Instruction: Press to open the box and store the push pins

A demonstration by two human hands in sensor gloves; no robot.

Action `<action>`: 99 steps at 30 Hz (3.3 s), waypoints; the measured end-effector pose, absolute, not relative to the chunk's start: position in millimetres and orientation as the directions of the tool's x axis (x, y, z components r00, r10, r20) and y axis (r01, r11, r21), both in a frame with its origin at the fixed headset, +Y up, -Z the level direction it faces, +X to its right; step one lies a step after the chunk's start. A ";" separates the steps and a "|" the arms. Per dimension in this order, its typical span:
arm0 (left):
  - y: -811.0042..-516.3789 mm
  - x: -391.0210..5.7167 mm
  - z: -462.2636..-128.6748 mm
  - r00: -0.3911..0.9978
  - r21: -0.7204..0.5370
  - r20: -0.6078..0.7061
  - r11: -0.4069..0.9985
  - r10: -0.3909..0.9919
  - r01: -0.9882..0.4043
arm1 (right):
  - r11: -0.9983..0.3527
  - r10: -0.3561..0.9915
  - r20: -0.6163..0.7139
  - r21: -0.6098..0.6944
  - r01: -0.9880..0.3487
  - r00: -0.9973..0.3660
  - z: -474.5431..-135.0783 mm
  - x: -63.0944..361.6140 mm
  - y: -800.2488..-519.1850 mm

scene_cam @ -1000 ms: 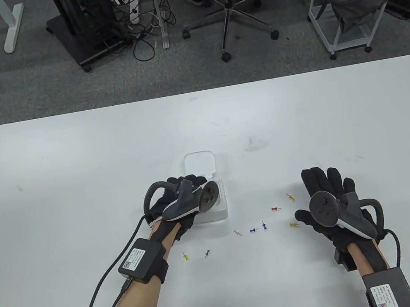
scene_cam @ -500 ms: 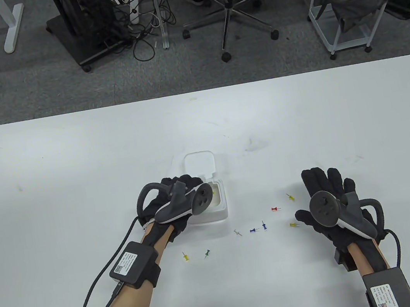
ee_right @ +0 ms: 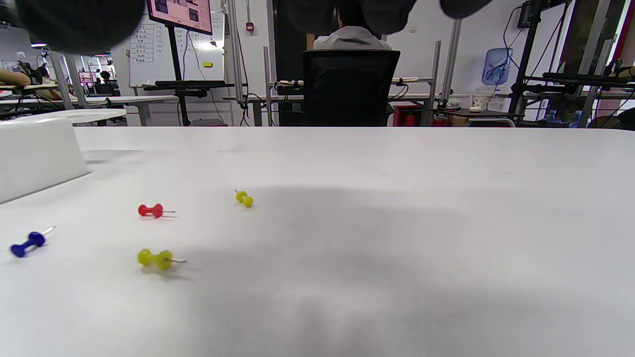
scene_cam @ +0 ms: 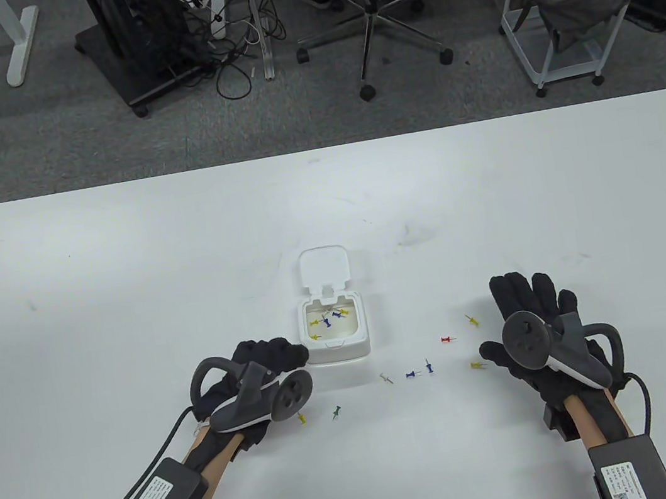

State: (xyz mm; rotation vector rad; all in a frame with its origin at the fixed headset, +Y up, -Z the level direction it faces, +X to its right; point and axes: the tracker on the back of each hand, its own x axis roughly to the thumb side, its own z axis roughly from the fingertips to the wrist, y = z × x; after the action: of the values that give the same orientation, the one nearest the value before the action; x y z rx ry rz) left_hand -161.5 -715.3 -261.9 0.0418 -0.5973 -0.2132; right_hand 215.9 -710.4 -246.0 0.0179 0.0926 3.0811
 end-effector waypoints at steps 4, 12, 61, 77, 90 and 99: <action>-728.1 -170.5 -248.5 0.789 0.064 0.579 0.976 -0.205 0.206 | -0.997 0.054 0.010 0.063 -0.053 -0.998 -245.8 215.7 -710.6; -747.3 -172.7 -236.6 0.754 0.015 0.623 0.967 -0.208 0.254 | -0.996 0.050 0.007 0.069 -0.049 -0.999 -245.6 215.6 -710.9; -685.0 -131.5 -312.0 0.855 -0.018 0.518 1.000 -0.001 0.012 | -0.996 0.055 0.013 0.070 -0.054 -0.998 -246.1 215.5 -712.3; -687.2 -105.1 -362.8 0.910 -0.049 0.415 0.999 0.009 0.013 | -0.996 0.056 0.011 0.073 -0.055 -0.998 -246.2 215.9 -712.5; -683.6 -114.2 -341.4 0.884 0.013 0.464 0.998 -0.061 0.062 | -0.996 0.056 0.008 0.071 -0.055 -0.998 -246.3 216.2 -712.4; -690.0 -121.6 -291.3 0.814 -0.028 0.580 1.000 0.017 -0.001 | -0.996 0.053 0.008 0.072 -0.052 -0.999 -246.3 216.1 -712.5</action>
State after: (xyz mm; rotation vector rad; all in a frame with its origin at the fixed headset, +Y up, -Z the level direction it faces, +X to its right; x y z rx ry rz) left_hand -121.6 -690.0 -291.3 -0.0271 -0.6195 0.0093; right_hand 216.1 -712.5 -246.3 0.0146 0.1102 3.0871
